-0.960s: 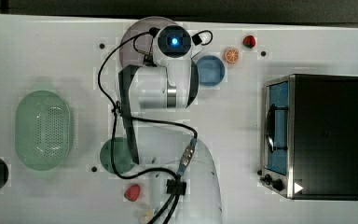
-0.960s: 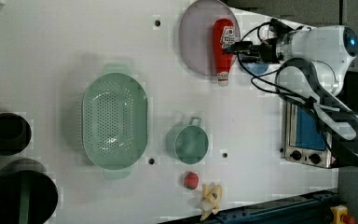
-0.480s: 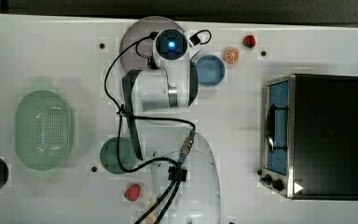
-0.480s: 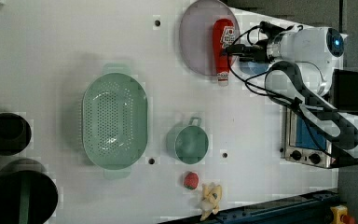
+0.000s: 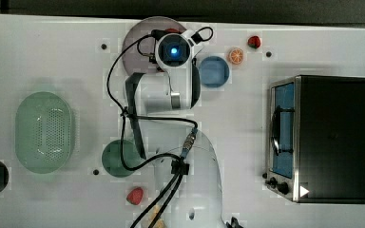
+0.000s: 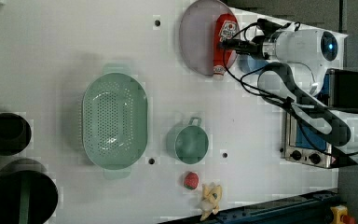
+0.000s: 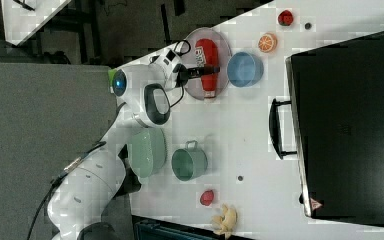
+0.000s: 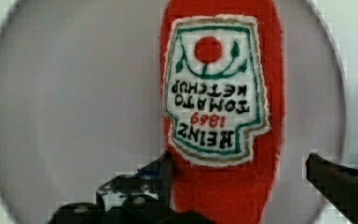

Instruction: Pick ketchup from plate and place it on table.

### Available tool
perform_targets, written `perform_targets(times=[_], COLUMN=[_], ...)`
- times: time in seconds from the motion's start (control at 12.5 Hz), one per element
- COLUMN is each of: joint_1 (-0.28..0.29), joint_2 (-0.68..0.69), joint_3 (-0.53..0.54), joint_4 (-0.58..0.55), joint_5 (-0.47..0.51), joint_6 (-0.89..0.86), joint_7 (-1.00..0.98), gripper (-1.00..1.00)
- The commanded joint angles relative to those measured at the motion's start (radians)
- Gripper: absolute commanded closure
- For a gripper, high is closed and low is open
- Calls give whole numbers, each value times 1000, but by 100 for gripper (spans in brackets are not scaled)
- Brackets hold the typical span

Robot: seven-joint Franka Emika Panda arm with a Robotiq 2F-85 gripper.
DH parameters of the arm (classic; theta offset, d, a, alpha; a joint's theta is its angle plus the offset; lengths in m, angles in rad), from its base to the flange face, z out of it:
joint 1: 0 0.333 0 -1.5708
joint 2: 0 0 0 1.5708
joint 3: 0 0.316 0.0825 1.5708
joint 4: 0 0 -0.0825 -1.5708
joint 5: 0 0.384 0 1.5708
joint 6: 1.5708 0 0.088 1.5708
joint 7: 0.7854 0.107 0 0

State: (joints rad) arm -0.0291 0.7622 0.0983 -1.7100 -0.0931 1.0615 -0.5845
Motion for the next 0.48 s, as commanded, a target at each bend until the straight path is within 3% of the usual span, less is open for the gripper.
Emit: perform_targets(times=[0.08,0.32,0.48], joint_1=[-4,-4,-7], joint_2=[39,32,18], joint_3=[6,5,3], joint_4=[16,21,20], joint_5=[0,0,0], joint_6=[53,52,53], joint_7=[-32,-32,-32], gripper=[-93,-23,-23])
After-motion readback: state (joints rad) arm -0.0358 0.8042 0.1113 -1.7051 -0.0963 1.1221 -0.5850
